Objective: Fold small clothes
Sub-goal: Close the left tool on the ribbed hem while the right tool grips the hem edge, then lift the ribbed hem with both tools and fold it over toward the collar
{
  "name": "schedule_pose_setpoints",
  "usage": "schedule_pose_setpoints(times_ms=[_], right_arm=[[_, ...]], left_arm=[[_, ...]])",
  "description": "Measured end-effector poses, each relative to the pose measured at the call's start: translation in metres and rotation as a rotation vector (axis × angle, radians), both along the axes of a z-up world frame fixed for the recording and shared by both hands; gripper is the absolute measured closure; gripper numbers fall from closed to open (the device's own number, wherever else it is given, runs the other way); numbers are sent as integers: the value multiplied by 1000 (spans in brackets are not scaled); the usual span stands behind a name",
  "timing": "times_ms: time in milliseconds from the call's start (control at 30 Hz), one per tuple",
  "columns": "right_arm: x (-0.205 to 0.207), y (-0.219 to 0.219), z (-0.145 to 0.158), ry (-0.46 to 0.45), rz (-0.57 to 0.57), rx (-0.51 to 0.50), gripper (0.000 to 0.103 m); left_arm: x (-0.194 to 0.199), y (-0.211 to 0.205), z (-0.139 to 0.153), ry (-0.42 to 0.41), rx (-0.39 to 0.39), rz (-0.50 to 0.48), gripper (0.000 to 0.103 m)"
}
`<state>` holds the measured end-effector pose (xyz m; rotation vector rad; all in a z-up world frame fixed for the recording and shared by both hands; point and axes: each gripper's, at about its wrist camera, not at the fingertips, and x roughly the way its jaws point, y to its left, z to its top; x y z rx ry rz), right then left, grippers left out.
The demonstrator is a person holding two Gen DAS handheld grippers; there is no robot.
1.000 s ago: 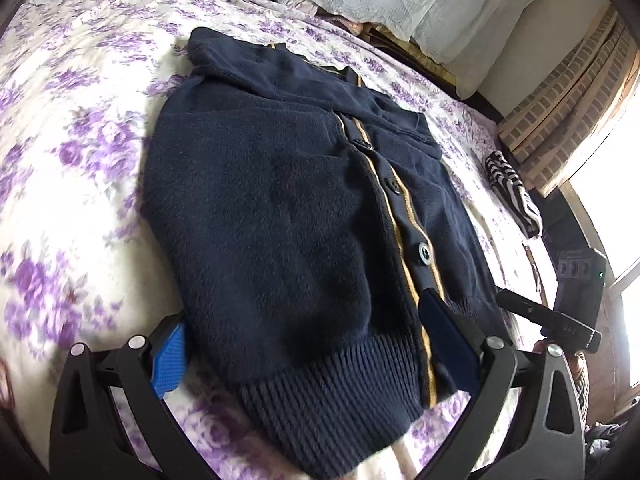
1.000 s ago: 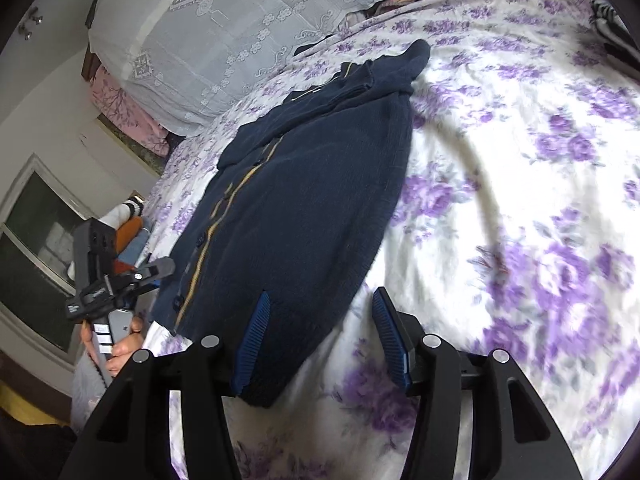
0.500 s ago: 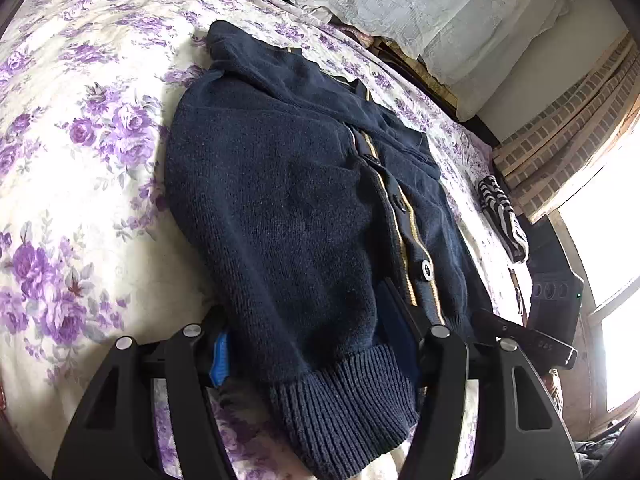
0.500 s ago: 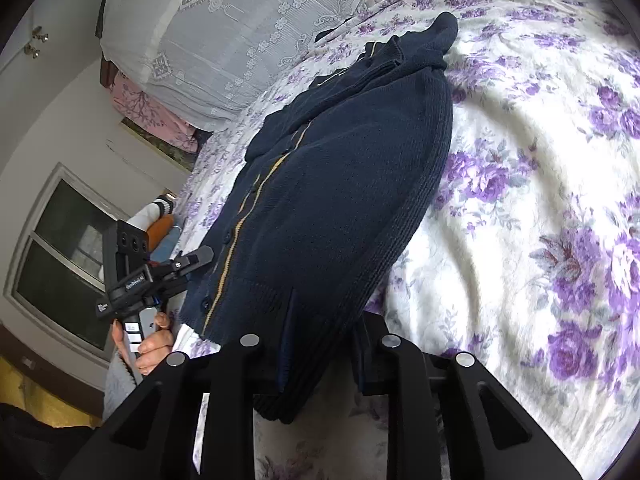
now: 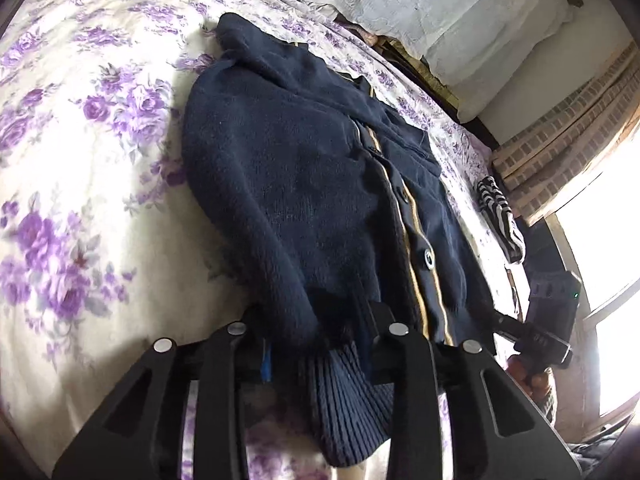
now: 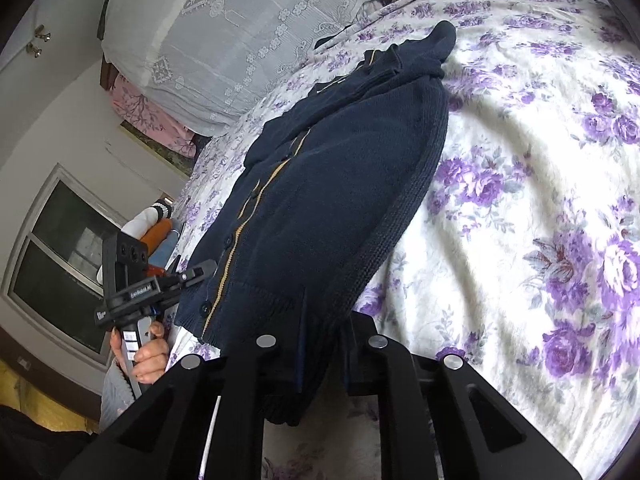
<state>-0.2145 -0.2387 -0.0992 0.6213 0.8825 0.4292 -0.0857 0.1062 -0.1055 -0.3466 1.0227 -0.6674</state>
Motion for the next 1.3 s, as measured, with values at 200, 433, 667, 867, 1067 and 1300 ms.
schedule_pose_setpoints(times_ms=[200,433,667,867,1067,1300], right_arm=[[-7,1,18,-77,-32,-45,93],[4,-2,43,-143,-43,-66,93],[31,-15,65,-179,-89,-61,94],[62,-17,76,-183,-116,-62,94],[89,-23,90,-201,-142,-63,94],[116,-30,99,-213,-167,-57,94]], left_arm=[[-8,-5,23,-103,53,4,91],[5,-22,58,-197,100,-10,92],[27,-37,81,-265,127,13,92],[53,-57,97,-311,166,24,92],[79,-68,110,-323,163,43,92],[104,-75,124,-338,157,59,92]])
